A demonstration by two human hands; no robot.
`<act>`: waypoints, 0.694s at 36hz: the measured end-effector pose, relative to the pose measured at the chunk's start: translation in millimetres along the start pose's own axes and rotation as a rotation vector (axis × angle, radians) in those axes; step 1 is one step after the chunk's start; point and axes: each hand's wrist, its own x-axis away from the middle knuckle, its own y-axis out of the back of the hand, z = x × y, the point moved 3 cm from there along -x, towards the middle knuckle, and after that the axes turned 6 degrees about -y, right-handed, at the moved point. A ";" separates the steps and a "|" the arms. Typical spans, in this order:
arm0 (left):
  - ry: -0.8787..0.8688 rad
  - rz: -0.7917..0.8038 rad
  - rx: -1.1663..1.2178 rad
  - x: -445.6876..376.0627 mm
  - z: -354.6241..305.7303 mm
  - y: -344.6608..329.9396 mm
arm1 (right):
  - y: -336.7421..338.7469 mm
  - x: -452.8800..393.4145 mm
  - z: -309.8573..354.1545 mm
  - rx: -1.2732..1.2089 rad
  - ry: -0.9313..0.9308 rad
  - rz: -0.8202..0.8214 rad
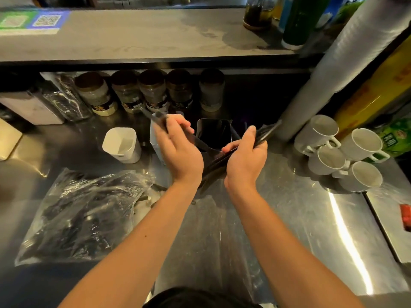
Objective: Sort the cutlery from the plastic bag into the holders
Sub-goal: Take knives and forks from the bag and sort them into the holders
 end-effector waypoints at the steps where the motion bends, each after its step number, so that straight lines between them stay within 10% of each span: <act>1: 0.007 -0.037 0.042 -0.9 -0.6 1.2 | 1.1 -1.1 -0.2 -0.051 -0.041 -0.037; 11: 0.098 -0.220 0.422 -35.0 -24.6 12.2 | 5.8 -12.2 -0.3 -0.164 -0.188 -0.127; 25: 0.411 0.065 0.418 -49.9 -12.3 1.7 | 3.2 -11.6 -1.0 0.104 -0.114 0.102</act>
